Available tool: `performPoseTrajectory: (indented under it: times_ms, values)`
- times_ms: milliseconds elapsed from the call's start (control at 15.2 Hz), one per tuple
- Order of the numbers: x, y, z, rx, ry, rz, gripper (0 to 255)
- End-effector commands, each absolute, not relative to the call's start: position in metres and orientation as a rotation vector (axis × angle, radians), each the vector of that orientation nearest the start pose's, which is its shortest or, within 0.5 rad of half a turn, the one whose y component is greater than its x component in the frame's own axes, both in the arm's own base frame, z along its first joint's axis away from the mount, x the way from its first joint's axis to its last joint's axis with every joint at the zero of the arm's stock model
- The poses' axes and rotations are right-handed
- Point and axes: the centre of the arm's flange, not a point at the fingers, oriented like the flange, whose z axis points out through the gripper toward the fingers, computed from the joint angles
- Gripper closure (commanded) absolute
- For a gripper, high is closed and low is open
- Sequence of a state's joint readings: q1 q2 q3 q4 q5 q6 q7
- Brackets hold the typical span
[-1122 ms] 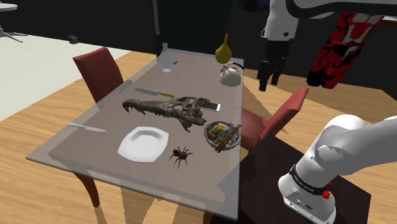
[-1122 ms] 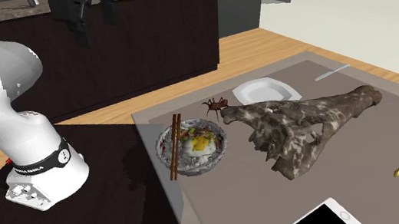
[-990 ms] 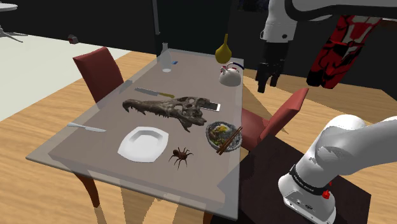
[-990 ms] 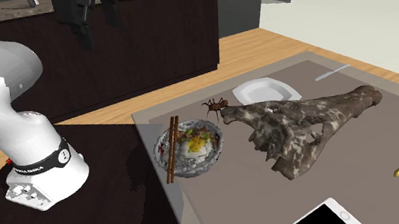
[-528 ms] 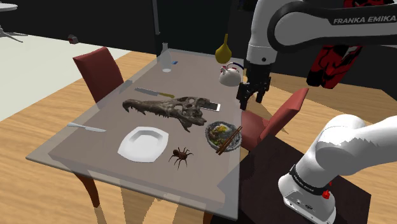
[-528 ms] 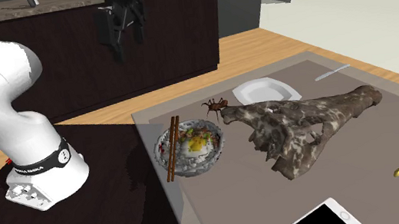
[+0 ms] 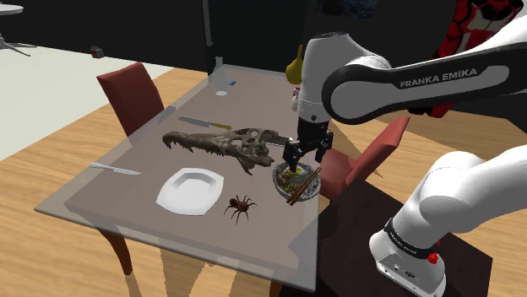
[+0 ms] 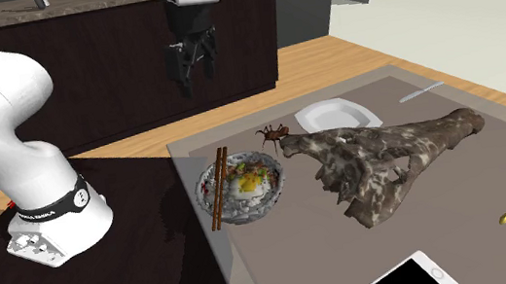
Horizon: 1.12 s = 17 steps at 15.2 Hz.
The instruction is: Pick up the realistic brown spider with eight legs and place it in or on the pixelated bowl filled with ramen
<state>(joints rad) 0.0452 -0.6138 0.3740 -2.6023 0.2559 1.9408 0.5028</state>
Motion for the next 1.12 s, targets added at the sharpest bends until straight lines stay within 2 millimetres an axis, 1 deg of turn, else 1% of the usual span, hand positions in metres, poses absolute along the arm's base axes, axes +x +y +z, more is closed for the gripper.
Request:
performPoseTrajectory:
  times_ms: [0, 528, 1056]
  values:
    - [0.328, 0.178, 0.416, -3.123, 0.46, 0.085, 0]
    - [0.362, 0.247, 0.341, -3.128, 0.671, -0.015, 0]
    - [0.408, 0.307, 0.265, -3.116, 0.885, -0.118, 0]
